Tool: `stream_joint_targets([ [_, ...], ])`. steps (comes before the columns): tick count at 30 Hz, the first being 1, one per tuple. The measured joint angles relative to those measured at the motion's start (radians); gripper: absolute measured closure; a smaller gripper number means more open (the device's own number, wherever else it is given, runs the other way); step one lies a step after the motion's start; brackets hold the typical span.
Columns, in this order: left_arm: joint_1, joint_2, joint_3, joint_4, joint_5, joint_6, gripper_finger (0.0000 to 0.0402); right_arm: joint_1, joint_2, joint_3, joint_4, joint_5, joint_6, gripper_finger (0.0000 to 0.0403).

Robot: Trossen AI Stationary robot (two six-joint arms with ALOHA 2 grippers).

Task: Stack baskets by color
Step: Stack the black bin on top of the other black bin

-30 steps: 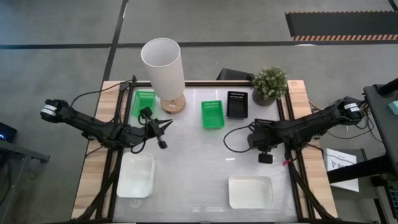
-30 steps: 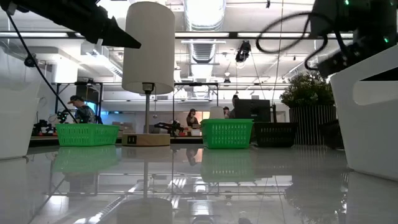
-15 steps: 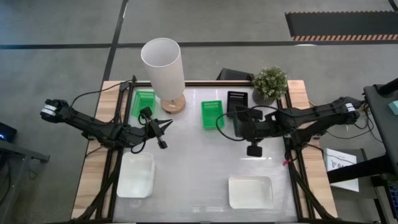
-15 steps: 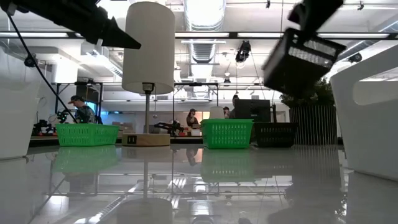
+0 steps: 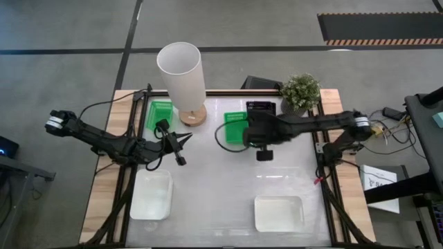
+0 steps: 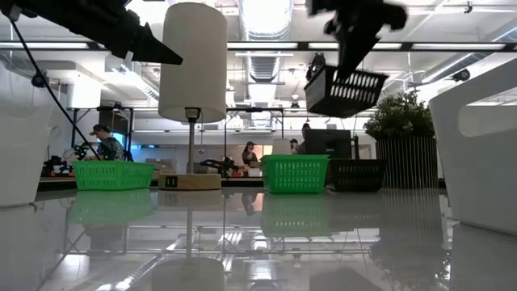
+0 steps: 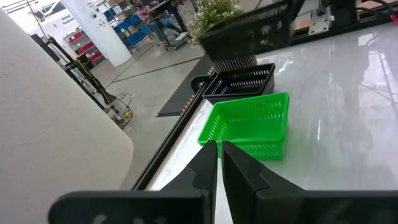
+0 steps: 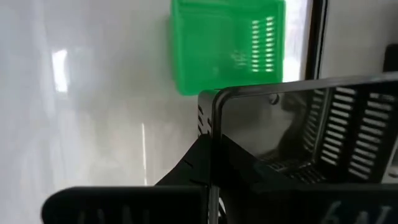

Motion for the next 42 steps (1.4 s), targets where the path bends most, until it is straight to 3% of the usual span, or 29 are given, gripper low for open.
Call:
stream_joint_targets([
  [11, 0.0, 0.0, -0.006, -0.001, 0.0, -0.001, 0.0395, -0.309, 0.149, 0.027, 0.025, -0.018, -0.082, 0.0394],
  [15, 0.0, 0.0, -0.009, -0.001, 0.0, -0.001, 0.0395, -0.373, 0.182, 0.023, 0.029, -0.098, -0.075, 0.0394],
  [28, 0.0, 0.0, -0.009, -0.01, 0.0, -0.002, 0.0395, -0.378, 0.208, 0.012, 0.029, -0.17, -0.113, 0.039],
  [33, 0.0, 0.0, -0.009, -0.009, 0.0, -0.002, 0.0395, -0.378, 0.206, 0.009, 0.024, -0.273, -0.09, 0.0345],
  [38, 0.0, 0.0, -0.009, -0.009, 0.0, -0.002, 0.0395, -0.376, 0.198, 0.008, -0.056, -0.275, -0.049, 0.0285],
  [42, 0.0, 0.0, -0.009, -0.009, 0.0, -0.013, 0.0395, -0.362, 0.146, -0.011, -0.035, -0.268, 0.07, 0.0262],
])
